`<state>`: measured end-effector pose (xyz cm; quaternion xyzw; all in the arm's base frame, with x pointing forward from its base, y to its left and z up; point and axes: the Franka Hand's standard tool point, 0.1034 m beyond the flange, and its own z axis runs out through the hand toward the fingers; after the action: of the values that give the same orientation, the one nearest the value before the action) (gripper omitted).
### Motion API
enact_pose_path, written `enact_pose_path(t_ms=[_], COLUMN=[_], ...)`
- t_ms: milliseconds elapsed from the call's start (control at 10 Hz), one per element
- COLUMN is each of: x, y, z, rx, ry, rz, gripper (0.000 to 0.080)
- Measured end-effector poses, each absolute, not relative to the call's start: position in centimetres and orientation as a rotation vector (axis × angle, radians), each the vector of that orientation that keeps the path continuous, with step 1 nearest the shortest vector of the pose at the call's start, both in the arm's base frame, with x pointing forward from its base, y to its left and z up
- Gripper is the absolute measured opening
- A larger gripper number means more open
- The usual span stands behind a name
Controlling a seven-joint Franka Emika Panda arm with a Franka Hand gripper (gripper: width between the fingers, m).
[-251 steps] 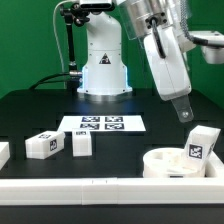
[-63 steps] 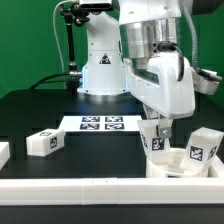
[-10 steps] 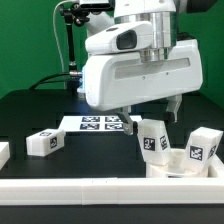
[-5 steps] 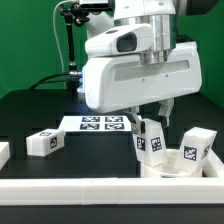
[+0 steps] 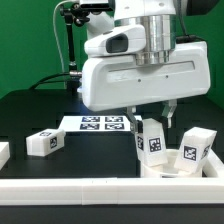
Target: Assemble stool
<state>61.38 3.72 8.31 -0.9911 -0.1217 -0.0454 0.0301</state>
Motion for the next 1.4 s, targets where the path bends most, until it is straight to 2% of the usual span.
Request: enact_pose_path(t_ms=[600,1400], x=[61.3,61.3], y=[4.8,5.0], z=[8.2,8.2], rx=[-3.002,-2.764], ry=[0.560,1.244], rz=[-0.101,-0.062], gripper=[0.0337,0.0337])
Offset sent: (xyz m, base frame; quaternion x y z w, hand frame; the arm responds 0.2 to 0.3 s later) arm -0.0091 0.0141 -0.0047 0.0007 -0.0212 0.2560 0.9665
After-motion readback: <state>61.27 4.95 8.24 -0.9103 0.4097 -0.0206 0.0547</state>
